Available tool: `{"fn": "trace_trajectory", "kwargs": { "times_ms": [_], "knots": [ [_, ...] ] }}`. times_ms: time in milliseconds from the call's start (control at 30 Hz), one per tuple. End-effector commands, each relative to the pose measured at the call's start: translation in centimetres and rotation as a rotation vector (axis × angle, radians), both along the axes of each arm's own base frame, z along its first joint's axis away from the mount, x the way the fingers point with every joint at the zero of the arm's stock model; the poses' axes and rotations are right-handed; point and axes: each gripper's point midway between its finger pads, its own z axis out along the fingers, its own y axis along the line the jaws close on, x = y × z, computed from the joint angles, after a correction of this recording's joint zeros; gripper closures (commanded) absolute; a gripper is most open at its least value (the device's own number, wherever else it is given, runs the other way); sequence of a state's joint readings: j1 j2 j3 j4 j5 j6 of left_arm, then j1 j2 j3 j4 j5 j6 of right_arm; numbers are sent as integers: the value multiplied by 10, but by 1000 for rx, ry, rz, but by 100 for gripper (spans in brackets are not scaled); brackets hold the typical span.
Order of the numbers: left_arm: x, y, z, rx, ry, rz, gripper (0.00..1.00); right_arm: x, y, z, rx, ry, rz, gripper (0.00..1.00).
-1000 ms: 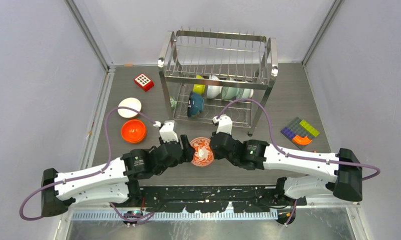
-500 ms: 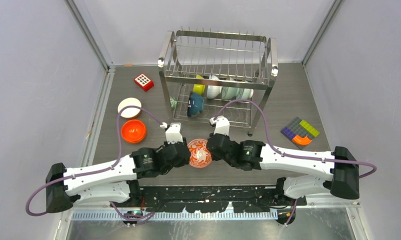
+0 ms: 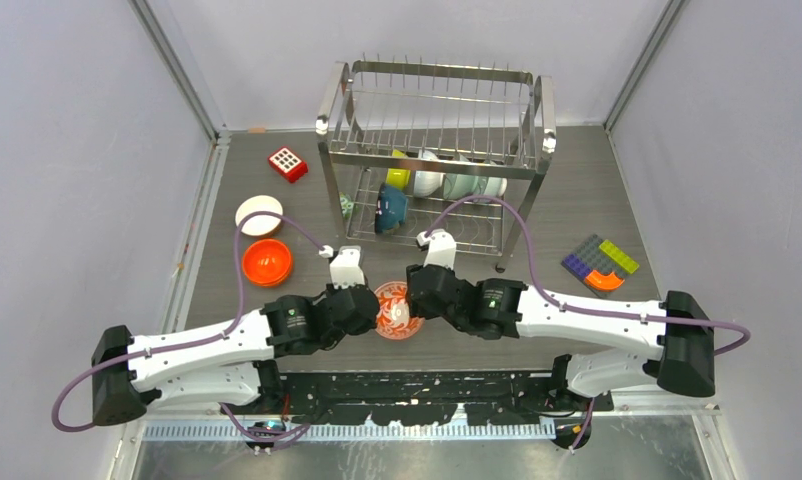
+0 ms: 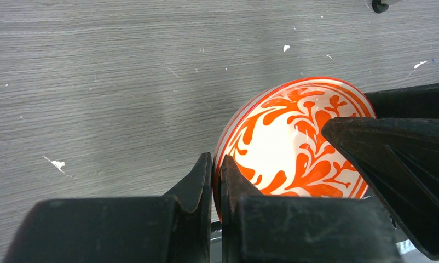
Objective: Unload the bowls from the dish rack
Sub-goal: Place the bowl at the center of the board.
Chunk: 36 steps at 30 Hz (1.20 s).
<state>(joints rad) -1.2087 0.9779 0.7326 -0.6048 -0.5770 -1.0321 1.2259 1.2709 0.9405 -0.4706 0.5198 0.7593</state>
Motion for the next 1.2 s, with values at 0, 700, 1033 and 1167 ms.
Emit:
{"fn": "trace_trajectory", "kwargs": {
  "times_ms": [0, 700, 1033, 1167],
  "knots": [
    [7, -8, 21, -71, -43, 22, 100, 6, 14, 24, 57, -29, -18, 51],
    [5, 9, 21, -78, -31, 83, 51, -4, -29, 13, -217, -33, -67, 99],
    [1, 71, 21, -45, -97, 182, 30, -4, -127, 10, -298, -19, -298, 99],
    [1, 84, 22, -77, -124, 213, 30, 5, -161, -7, -243, 87, -453, 99]
  ]
}}
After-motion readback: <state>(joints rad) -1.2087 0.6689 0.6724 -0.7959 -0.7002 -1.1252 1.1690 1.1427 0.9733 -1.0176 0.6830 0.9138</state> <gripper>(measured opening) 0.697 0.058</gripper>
